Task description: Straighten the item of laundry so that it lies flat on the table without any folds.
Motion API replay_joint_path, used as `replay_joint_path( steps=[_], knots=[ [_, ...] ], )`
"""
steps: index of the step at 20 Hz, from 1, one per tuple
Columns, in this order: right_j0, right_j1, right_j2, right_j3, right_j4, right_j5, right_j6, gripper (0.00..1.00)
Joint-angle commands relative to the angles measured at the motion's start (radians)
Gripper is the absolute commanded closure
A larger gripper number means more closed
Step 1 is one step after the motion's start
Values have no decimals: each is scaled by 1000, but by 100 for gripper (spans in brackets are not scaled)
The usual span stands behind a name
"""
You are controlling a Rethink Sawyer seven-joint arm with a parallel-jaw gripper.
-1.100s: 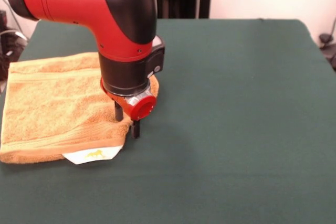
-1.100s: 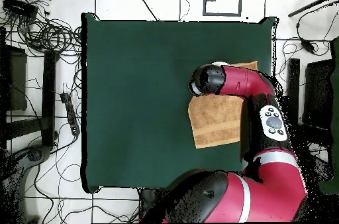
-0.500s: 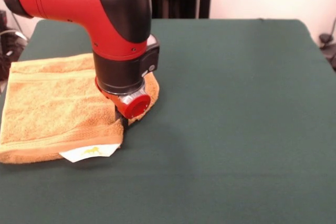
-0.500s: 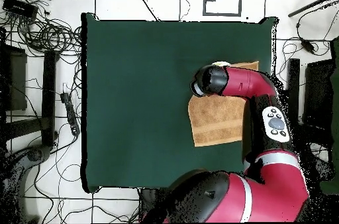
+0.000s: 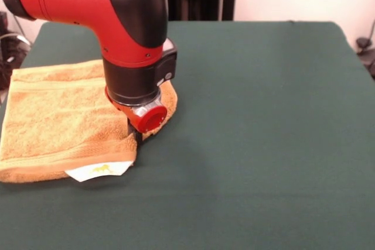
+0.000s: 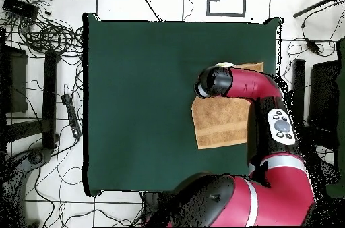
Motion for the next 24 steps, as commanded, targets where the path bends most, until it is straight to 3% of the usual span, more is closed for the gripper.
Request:
replay_joint_path(
  steps=[1, 5, 9, 13, 15, 18, 19, 21, 23, 24],
  knots=[
    [-35, 46, 91, 75, -45, -208, -95, 100],
    [-130, 81, 229, 136, -32, -417, -115, 100],
    [-329, 188, 511, 213, -37, -551, -214, 100],
    [-563, 477, 860, 229, -180, -625, -363, 100],
    [-648, 647, 1014, 197, -309, -616, -432, 100],
    [-718, 836, 1163, 165, -430, -577, -482, 100],
    [-724, 860, 1176, 160, -434, -571, -473, 100],
    [-698, 813, 1136, 154, -414, -576, -401, 100],
    [-620, 653, 1002, 158, -380, -644, -179, 100],
    [-515, 489, 834, 158, -291, -660, 38, 100]
  ],
)
